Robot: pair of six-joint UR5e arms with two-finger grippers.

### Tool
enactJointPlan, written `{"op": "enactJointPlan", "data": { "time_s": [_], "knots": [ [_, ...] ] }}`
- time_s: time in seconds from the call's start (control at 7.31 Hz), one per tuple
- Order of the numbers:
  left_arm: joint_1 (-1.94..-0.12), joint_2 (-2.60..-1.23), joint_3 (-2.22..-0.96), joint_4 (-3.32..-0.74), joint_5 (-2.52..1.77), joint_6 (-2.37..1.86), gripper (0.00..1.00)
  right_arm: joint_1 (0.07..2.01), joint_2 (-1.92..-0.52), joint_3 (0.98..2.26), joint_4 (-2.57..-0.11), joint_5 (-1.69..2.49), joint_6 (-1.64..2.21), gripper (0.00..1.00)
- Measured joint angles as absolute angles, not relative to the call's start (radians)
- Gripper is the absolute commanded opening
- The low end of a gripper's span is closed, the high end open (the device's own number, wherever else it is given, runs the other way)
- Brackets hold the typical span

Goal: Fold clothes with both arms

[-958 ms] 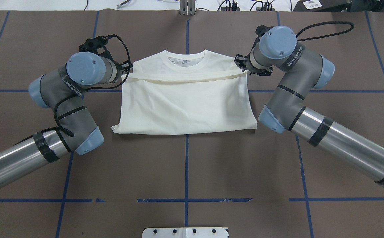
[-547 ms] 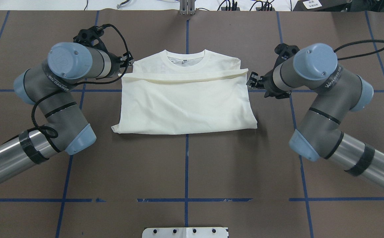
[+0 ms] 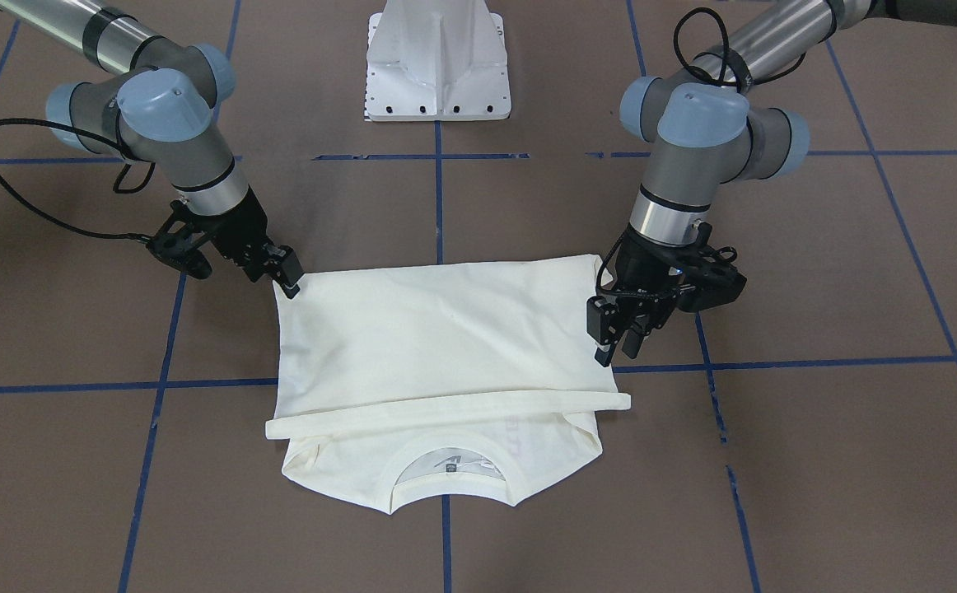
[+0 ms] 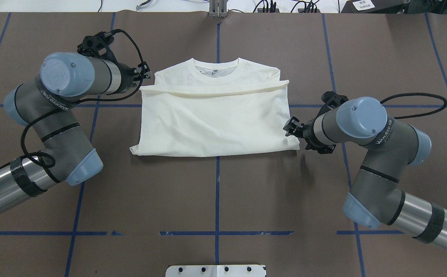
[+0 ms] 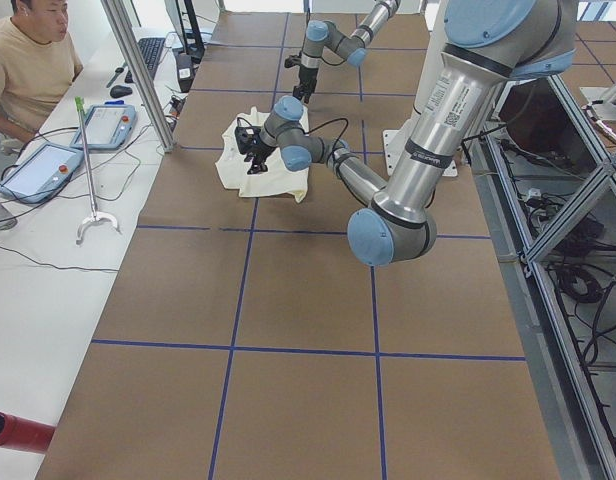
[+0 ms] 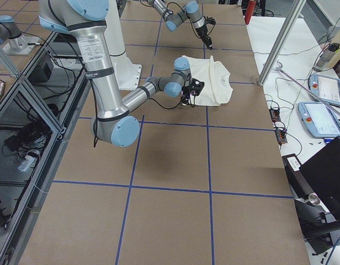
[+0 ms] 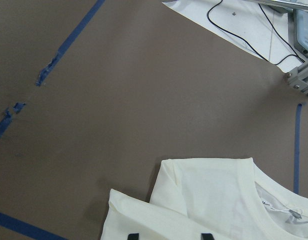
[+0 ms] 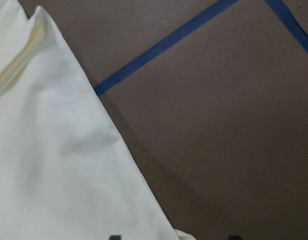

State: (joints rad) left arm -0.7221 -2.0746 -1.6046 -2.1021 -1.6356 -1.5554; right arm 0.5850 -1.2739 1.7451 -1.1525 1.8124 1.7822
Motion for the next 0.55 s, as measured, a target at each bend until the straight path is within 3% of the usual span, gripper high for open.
{"op": "enactJointPlan", "data": {
  "time_s": [0.27,0.41,0.55],
  "knots": [
    [-0.721,-2.073,-1.610,-2.102,-1.629,-1.555,0.53,0.571,-1.275,1.746,-1.152,1.802,1.825,0.12],
    [-0.720,-2.072,-1.610,-2.102,-1.628,-1.555,0.53,0.569,-1.277,1.746,-1.152,1.801,1.830,0.00],
    [-0.721,-2.071,-1.610,-2.102,-1.628,-1.555,0.53,0.568,-1.278,1.747,-1.152,1.802,1.832,0.00]
  ]
}}
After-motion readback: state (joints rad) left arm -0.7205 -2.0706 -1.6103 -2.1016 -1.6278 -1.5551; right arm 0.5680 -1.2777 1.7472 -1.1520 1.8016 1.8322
